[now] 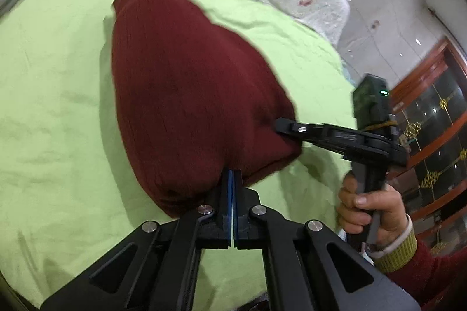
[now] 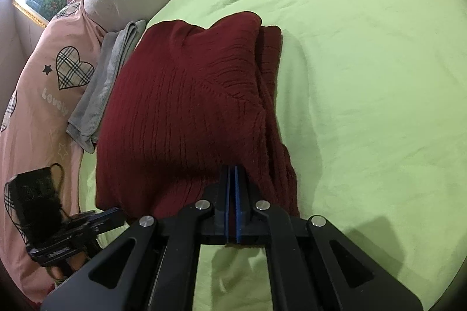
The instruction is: Fold large clothes
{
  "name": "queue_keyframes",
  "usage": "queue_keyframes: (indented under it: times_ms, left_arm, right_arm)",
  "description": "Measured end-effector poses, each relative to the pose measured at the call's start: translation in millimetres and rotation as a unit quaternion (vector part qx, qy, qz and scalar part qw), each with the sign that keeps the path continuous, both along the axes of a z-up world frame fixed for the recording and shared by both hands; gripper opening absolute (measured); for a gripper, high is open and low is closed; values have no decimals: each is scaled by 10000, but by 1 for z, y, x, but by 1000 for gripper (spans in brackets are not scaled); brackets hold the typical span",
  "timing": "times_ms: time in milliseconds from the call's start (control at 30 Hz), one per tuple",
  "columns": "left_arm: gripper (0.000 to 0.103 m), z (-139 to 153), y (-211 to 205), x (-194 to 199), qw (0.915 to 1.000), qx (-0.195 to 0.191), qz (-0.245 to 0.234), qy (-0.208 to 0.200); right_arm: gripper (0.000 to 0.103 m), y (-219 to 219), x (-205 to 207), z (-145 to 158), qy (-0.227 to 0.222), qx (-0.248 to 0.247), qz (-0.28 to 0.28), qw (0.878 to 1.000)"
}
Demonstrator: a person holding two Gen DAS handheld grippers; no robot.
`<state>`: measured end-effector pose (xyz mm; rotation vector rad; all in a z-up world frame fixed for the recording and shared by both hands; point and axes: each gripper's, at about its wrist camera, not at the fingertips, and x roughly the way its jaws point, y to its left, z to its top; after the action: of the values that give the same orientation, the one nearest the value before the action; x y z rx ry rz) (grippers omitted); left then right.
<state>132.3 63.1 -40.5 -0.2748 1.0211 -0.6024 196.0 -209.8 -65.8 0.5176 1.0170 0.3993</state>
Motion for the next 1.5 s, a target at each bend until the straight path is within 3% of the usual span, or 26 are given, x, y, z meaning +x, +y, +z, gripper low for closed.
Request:
queue_keyframes:
  times_ms: [100,200,267,367,433,567,900,1000,1067,1200,1500]
  left_arm:
    - [8,32,1,-8,9988,-238,-83,-428]
    - [17,45,9,5,9979,-277,156,-568]
    - [17,40,14,23,9977,-309,321,-514]
    - [13,15,12,46,9992,-318,241,-58]
    - [11,-4,7,51,9995,-210,191,137]
    - [8,-20,10,57,9974,-569,268,357]
    - [7,-7,16,41,9987,-232,424,156]
    - [6,8,14,35,9984,31,565,44]
    - [13,18,15,28,9973,229,694,-82]
    - [56,31,21,14,9923,563,1070,-268]
    - [62,26,40,-9,9847,839,1511,-219]
  right_arm:
    - [3,-1,-5,15,-106,101,-50,9999]
    - [5,2,-4,38,-484,256,-21,9985]
    - [10,5,4,45,-589,253,-46,9979]
    - [17,7,30,40,-577,120,-203,9981]
    - [17,8,41,31,-453,62,-252,9986]
    - [15,9,52,3,-232,-61,-234,9994]
    - [15,0,47,8,-224,-181,-311,9991]
    - [17,0,41,17,-249,-149,-353,9990]
    - [20,2,32,26,-362,-205,-332,9986]
    - [38,9,8,43,-603,-455,-163,9970]
    - [39,18,-28,44,-609,-616,24,9962]
